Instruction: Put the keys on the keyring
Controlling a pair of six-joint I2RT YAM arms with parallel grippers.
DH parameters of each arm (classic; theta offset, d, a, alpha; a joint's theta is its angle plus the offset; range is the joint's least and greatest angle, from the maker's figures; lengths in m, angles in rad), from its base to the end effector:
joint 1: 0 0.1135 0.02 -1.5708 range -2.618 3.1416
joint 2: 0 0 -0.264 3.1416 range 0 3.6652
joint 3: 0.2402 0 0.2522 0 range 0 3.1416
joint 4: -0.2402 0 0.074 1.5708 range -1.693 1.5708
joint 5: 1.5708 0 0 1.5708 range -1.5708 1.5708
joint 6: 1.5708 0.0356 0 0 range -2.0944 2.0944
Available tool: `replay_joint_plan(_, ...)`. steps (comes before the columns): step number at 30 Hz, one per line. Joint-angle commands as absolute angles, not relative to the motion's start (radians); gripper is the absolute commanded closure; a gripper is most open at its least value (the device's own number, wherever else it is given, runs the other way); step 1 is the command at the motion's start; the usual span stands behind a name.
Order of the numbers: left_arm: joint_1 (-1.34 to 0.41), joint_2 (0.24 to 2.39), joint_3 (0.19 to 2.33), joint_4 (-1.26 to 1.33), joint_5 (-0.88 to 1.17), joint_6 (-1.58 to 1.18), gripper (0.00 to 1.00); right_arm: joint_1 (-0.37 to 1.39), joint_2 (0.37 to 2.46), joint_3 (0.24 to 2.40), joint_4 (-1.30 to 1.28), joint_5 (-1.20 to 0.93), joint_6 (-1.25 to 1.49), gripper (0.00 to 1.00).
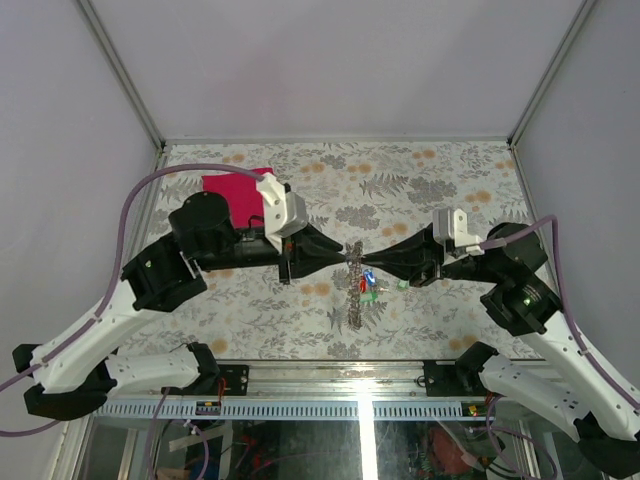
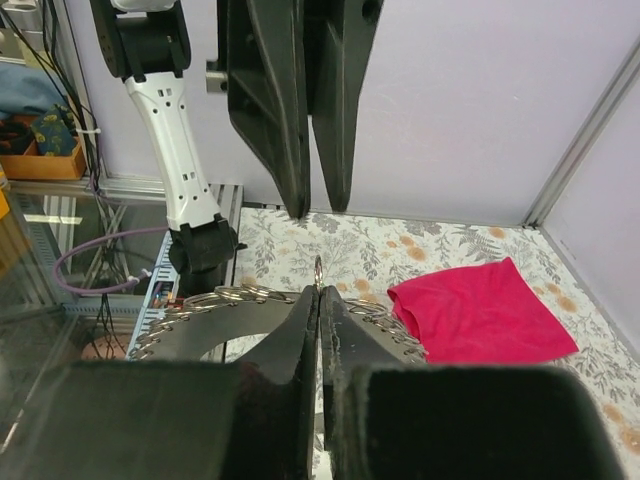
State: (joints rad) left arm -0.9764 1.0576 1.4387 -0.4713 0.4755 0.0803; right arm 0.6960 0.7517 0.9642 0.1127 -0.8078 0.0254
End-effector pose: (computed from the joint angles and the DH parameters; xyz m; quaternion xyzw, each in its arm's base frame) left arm 0.0989 -0.1754 0.4808 0.4989 0.5396 -0.4407 0.5155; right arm 0.0966 0.1142 0.4356 -0.4779 0.4015 0.4781 0.6179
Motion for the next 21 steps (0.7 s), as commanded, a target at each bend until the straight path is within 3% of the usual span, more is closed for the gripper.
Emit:
replay_joint_plan(1,-0.984,0.996,1.388,-0.346,0.408,0.045,0.79,0.701,0.708,0.951,0.2,-0.808,-0.022,1.0)
replay_joint_plan(13,-0.984,0.936,1.216,-0.302,0.276,-0.1,0.61,0.701,0.554,0.744,0.356,-0.84,-0.336,1.0)
replay_joint_plan(21,-0.983,0.919,1.105,-0.291,0.17,-0.211,0.56,0.701,0.489,0.701,0.278,-0.847,-0.587,1.0)
